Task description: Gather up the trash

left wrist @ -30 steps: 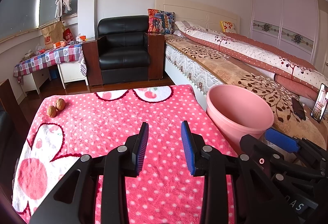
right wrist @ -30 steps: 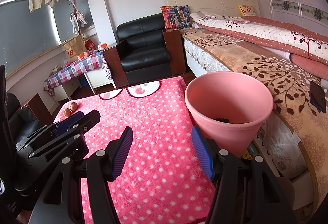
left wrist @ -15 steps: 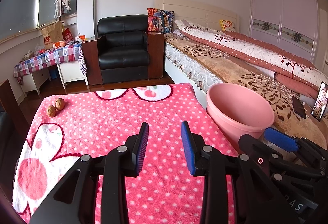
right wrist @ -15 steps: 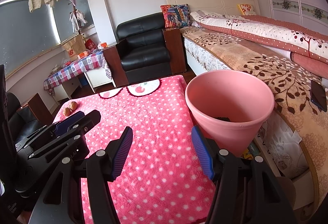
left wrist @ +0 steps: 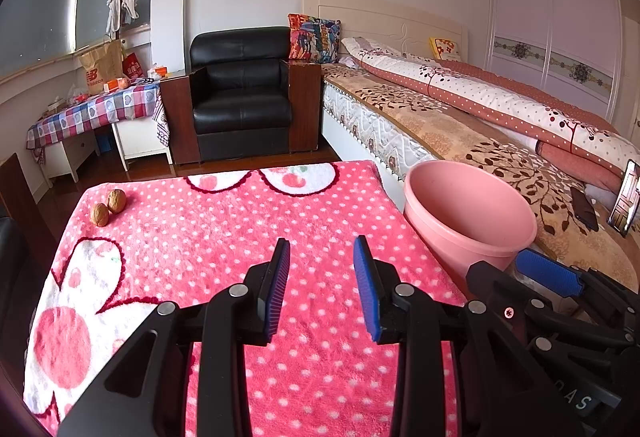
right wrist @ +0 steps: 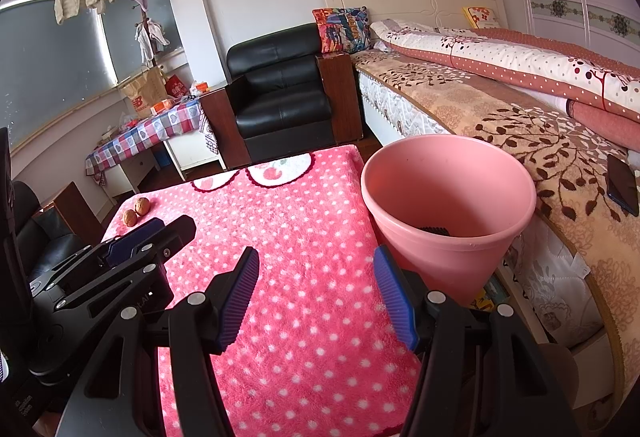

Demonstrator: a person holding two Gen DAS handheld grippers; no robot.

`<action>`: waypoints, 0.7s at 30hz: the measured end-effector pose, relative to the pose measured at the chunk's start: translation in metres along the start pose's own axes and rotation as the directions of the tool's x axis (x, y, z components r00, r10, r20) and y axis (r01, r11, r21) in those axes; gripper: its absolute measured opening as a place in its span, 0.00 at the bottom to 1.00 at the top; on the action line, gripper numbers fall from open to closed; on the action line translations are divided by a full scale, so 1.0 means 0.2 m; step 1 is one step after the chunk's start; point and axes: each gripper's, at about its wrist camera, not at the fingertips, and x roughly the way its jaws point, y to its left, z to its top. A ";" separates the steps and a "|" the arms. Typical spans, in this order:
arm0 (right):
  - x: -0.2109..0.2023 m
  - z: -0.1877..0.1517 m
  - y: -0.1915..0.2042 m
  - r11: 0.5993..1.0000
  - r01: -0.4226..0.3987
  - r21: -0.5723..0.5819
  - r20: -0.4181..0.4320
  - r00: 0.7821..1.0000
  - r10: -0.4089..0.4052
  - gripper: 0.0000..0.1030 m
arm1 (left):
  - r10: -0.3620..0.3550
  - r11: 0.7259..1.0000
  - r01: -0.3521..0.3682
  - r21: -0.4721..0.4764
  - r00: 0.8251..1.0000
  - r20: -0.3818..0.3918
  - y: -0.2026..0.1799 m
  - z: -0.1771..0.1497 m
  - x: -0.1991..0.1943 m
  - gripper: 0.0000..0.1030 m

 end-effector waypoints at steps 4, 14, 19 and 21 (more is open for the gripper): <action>0.00 0.00 0.00 1.000 -0.001 0.000 -0.001 1.000 0.001 0.57 | 0.000 1.000 0.000 0.001 1.000 0.000 0.00 0.00 0.00 0.32; 0.00 0.00 0.00 1.000 -0.001 0.002 -0.003 1.000 0.001 0.57 | 0.001 1.000 -0.001 0.001 1.000 -0.005 0.01 -0.02 0.01 0.32; 0.01 -0.01 0.00 1.000 -0.001 0.003 -0.004 1.000 0.001 0.57 | 0.009 1.000 -0.009 0.002 1.000 -0.006 0.02 -0.03 0.02 0.32; 0.01 -0.01 0.00 1.000 0.000 0.004 -0.006 1.000 0.000 0.57 | 0.013 1.000 -0.013 0.002 1.000 -0.013 0.01 -0.02 0.02 0.32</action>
